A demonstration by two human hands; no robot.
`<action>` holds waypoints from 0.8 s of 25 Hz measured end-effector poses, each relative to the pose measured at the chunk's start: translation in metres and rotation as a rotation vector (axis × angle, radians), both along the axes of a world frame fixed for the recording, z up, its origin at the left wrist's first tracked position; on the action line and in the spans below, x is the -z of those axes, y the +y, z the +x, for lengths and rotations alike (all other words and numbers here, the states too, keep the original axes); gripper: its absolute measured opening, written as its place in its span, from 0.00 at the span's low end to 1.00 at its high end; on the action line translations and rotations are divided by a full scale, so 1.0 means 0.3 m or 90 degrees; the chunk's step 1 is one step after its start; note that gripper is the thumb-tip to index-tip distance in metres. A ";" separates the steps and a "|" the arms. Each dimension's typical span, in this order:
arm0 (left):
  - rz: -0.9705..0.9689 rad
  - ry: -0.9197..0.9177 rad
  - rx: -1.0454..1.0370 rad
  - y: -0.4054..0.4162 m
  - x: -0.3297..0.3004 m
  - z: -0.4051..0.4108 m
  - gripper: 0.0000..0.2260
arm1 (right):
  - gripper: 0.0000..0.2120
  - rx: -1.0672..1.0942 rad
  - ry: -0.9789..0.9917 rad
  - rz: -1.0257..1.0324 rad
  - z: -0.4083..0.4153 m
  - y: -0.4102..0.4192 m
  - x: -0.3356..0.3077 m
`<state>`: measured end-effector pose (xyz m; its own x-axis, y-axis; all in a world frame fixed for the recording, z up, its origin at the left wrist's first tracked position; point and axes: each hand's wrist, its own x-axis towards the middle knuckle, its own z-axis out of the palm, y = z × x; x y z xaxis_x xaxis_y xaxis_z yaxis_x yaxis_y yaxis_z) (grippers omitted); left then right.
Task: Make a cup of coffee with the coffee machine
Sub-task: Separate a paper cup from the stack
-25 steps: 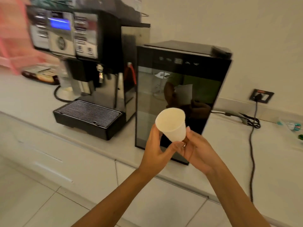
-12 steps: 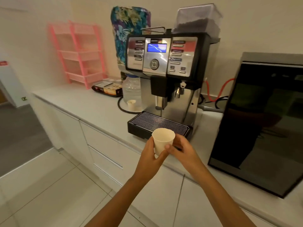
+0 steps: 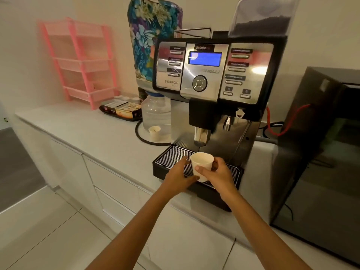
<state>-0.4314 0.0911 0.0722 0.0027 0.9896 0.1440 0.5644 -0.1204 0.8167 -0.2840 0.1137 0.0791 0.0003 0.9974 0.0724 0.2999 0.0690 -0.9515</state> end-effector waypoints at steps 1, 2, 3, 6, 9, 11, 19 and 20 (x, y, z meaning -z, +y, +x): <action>-0.004 0.014 -0.006 0.044 -0.001 -0.010 0.31 | 0.30 0.010 -0.005 -0.002 -0.006 0.039 0.003; 0.001 0.020 -0.002 0.089 -0.001 -0.019 0.29 | 0.30 0.021 -0.012 -0.003 -0.016 0.081 0.006; 0.006 0.022 0.008 0.135 0.003 -0.027 0.28 | 0.30 0.031 -0.020 -0.005 -0.028 0.126 0.012; 0.015 0.019 0.019 0.234 0.020 -0.046 0.26 | 0.30 0.039 -0.025 -0.006 -0.056 0.211 0.028; 0.012 0.053 -0.006 0.301 0.044 -0.058 0.26 | 0.30 0.043 -0.030 -0.002 -0.068 0.253 0.051; 0.021 0.073 -0.003 0.323 0.056 -0.061 0.25 | 0.30 0.041 -0.031 -0.008 -0.064 0.261 0.061; 0.022 0.138 0.036 0.331 0.053 -0.103 0.32 | 0.40 0.114 -0.031 -0.009 -0.060 0.223 0.044; 0.015 0.145 0.044 0.326 0.054 -0.125 0.35 | 0.40 0.163 -0.031 0.011 -0.072 0.198 0.043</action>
<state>-0.4688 0.1889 0.0561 0.1058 0.9822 0.1554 0.7229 -0.1833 0.6662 -0.3056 0.1731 0.0662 0.2491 0.9637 0.0961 0.3551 0.0014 -0.9348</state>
